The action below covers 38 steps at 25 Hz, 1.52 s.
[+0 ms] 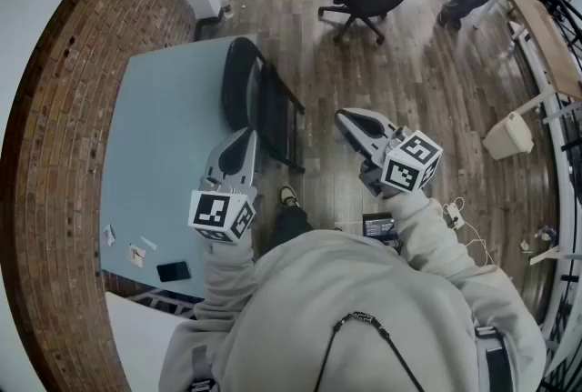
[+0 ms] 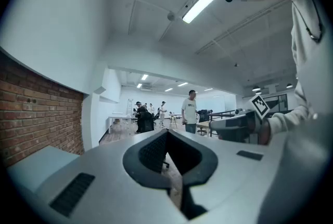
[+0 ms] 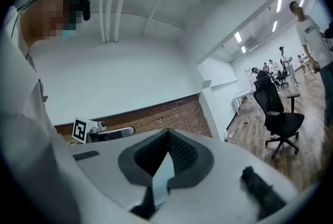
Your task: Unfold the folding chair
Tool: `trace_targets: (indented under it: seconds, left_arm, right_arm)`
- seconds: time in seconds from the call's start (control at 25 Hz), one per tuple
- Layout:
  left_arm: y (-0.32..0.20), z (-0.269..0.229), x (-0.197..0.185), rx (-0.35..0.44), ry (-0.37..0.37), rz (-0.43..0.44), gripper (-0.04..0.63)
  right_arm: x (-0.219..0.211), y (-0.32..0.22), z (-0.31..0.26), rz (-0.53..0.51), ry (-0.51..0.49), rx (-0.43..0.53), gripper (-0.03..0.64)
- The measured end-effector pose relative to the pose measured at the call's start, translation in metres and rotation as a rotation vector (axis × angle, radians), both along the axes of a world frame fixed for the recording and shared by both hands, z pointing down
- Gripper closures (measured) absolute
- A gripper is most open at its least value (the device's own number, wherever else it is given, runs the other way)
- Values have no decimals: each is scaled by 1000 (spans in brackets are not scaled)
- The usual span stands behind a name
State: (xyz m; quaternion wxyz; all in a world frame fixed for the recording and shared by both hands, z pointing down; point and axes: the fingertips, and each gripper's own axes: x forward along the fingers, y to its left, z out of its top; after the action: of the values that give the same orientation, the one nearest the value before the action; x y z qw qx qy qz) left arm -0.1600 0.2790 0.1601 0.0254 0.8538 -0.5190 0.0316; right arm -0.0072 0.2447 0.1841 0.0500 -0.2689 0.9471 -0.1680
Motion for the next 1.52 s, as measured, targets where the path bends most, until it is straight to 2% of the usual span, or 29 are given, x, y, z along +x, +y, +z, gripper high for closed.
trace_targets:
  seconds: [0.2, 0.44, 0.6, 0.76, 0.92, 1.04, 1.2, 1.36, 1.52]
  left_arm:
    - [-44, 15, -29, -22, 39, -29, 589]
    - [-132, 5, -53, 37, -57, 61, 589]
    - [-197, 20, -81, 13, -39, 112, 589]
    - [-246, 32, -80, -24, -49, 161, 589]
    - [-266, 30, -68, -32, -40, 199, 589]
    - [-280, 27, -64, -56, -9, 190, 589]
    - [-297, 27, -58, -77, -25, 185, 589]
    - [-311, 32, -66, -98, -5, 140, 589]
    - [-328, 60, -84, -150, -15, 94, 589]
  right_arm:
    - [-7, -52, -2, 22, 11, 15, 611]
    - [-41, -136, -4, 69, 63, 34, 611]
    - [-61, -196, -10, 142, 82, 54, 611]
    - [-71, -229, -13, 180, 80, 66, 611]
    - [-74, -252, -7, 199, 94, 36, 611]
    - [-74, -271, -12, 199, 89, 19, 611]
    - [-80, -286, -13, 173, 98, 20, 611]
    - [-91, -300, -5, 136, 101, -3, 611]
    - [-108, -320, 20, 109, 135, -27, 611]
